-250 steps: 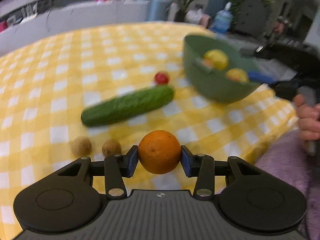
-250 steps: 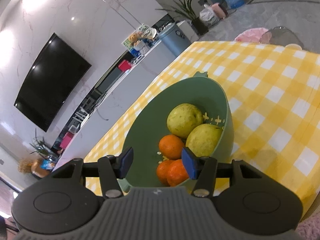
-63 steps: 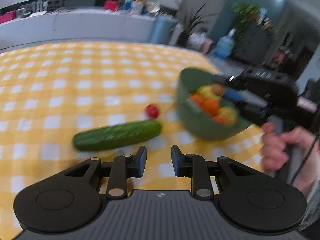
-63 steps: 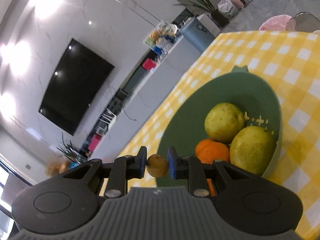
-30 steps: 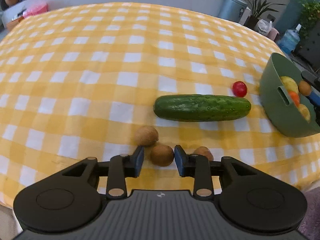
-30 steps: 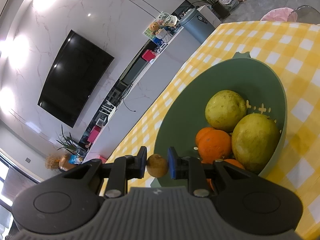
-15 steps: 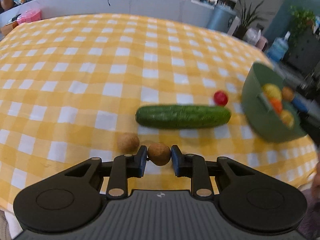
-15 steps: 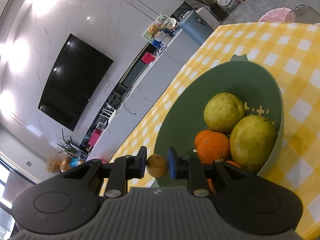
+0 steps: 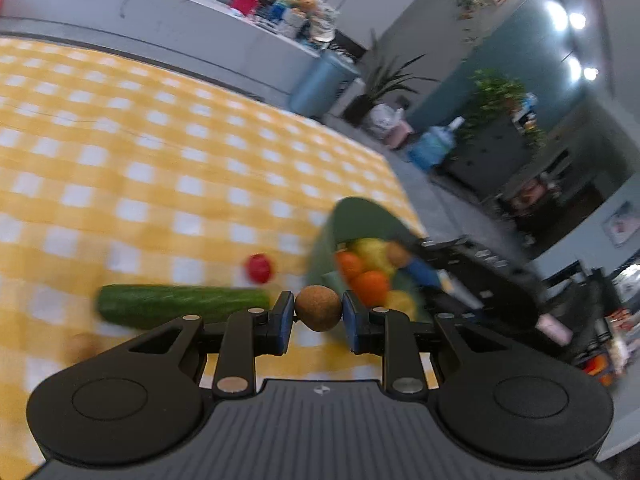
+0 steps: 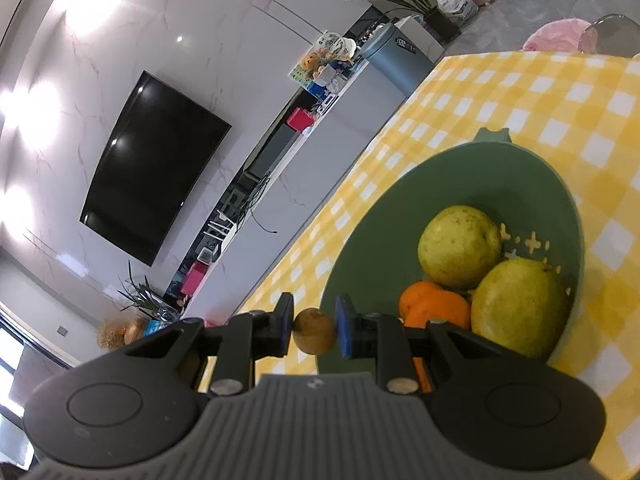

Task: Organize fruits
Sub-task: 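Carry both brown fruits into the colander and open both tools, then withdraw both open tools from the colander toward the remaining brown fruits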

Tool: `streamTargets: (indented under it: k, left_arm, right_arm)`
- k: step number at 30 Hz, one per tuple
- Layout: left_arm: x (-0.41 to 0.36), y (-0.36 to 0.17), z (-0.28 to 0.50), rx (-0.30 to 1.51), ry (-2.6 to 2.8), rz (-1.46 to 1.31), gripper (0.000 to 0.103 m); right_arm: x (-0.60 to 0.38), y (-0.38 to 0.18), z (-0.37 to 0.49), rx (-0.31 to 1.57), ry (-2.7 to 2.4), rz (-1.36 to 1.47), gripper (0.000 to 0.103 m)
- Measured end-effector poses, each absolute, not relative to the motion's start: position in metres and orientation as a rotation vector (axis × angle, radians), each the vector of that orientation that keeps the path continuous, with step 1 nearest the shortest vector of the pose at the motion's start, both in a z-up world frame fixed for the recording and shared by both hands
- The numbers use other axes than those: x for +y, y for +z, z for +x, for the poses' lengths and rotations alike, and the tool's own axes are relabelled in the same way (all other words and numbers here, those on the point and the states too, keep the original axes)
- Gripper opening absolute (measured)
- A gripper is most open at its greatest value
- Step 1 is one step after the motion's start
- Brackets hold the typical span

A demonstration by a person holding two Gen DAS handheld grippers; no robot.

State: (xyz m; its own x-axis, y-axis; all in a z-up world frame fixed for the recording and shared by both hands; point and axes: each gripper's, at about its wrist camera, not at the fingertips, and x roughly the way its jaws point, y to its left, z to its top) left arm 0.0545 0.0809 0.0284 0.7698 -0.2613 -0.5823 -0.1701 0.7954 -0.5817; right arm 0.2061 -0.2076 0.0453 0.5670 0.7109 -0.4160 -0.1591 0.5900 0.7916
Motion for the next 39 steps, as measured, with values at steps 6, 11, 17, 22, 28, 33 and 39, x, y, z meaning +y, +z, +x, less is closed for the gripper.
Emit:
streamTargets:
  k: [6, 11, 17, 22, 28, 33, 39]
  left_arm:
    - [0.075, 0.024, 0.08, 0.68, -0.076, -0.709, 0.029]
    - [0.079, 0.019, 0.093, 0.678, -0.07, -0.731, 0.029]
    - [0.073, 0.014, 0.104, 0.685, -0.075, -0.737, 0.029]
    - [0.062, 0.008, 0.115, 0.708, -0.079, -0.74, 0.029]
    - [0.044, 0.008, 0.131, 0.694, -0.082, -0.714, 0.029]
    - [0.031, 0.008, 0.154, 0.703, -0.039, -0.672, 0.029]
    - [0.022, 0.004, 0.165, 0.749, 0.045, -0.597, 0.029]
  right_arm:
    - [-0.195, 0.037, 0.224, 0.863, 0.553, 0.716, 0.019]
    - [-0.192, 0.03, 0.23, 0.899, 0.542, 0.703, 0.019]
    - [-0.187, 0.032, 0.232, 0.907, 0.558, 0.676, 0.041]
    - [-0.199, 0.04, 0.23, 0.85, 0.576, 0.737, 0.041]
    - [-0.232, 0.047, 0.225, 0.75, 0.494, 0.867, 0.041]
    - [-0.252, 0.038, 0.227, 0.757, 0.453, 0.992, 0.042]
    - [-0.255, 0.036, 0.229, 0.767, 0.464, 1.009, 0.042]
